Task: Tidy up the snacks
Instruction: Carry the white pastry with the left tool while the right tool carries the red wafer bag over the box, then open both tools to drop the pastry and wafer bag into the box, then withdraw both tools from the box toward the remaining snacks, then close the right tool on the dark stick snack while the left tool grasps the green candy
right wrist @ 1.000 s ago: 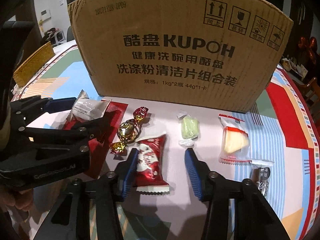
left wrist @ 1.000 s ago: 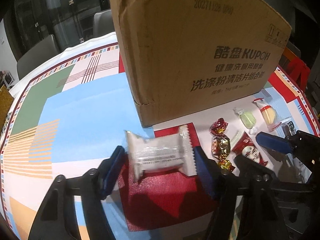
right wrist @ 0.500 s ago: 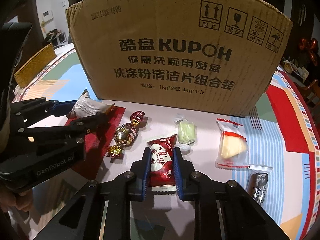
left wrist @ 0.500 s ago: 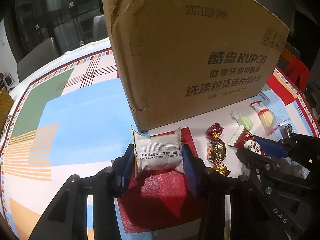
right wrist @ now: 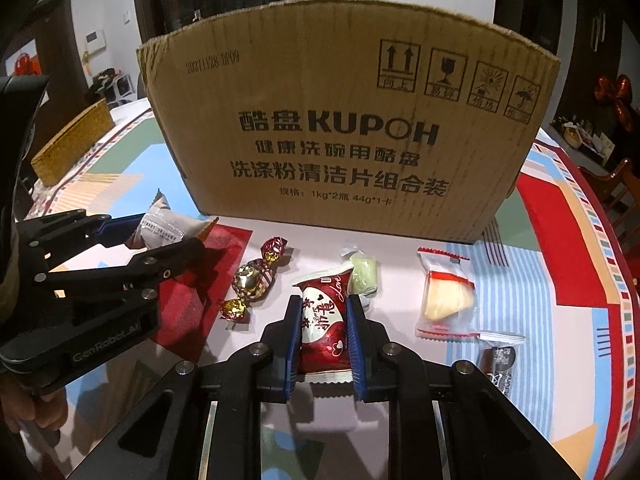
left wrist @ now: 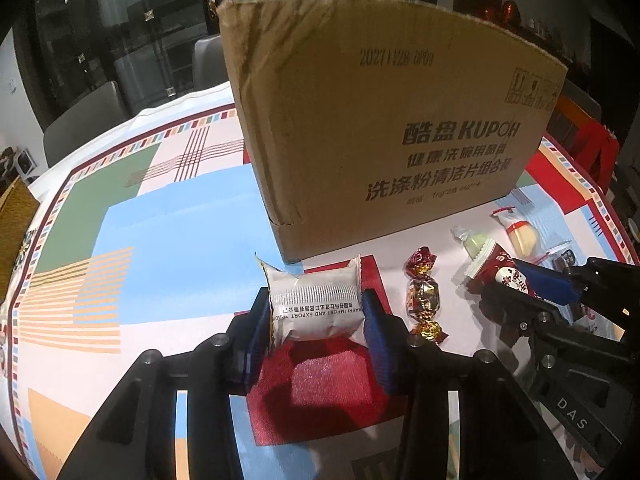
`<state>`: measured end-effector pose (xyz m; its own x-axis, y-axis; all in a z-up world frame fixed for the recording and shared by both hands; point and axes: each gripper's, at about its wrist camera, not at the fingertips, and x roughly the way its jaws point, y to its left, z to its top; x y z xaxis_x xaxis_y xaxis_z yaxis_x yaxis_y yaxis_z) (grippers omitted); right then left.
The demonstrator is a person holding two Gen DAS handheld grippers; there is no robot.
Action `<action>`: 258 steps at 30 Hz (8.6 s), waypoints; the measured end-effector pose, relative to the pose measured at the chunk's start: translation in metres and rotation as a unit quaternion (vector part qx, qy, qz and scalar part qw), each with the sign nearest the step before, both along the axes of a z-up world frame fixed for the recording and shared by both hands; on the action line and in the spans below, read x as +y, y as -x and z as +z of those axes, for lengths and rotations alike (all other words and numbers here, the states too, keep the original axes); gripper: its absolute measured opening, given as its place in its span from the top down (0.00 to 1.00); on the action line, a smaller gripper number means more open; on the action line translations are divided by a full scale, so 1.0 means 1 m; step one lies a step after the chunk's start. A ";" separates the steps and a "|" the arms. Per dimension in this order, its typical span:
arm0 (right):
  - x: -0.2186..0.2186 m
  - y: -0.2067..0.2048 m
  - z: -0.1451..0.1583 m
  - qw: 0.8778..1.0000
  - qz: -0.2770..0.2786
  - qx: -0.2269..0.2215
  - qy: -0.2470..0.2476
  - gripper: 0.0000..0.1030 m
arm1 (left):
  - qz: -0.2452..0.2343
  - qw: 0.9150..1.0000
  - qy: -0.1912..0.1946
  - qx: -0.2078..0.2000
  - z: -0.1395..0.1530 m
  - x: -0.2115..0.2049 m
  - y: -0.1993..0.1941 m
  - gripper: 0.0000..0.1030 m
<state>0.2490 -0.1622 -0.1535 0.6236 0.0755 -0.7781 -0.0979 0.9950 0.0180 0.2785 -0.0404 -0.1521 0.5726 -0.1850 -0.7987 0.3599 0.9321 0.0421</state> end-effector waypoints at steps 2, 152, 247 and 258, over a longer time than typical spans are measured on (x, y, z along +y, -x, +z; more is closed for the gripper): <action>-0.001 0.002 0.003 1.000 0.000 -0.002 -0.001 0.78 | 0.000 1.000 0.000 -0.002 0.003 0.000 0.003 0.58; -0.053 -0.064 0.174 0.983 -0.060 -0.173 0.024 0.41 | 0.032 0.993 0.046 -0.107 0.148 -0.025 -0.051 0.28; -0.085 0.060 0.017 0.984 -0.176 -0.013 -0.012 0.41 | -0.024 0.999 0.020 -0.019 0.017 -0.096 0.016 0.39; -0.089 0.052 -0.006 0.979 -0.200 0.022 -0.014 0.49 | -0.020 1.000 0.015 0.012 -0.010 -0.107 0.000 0.48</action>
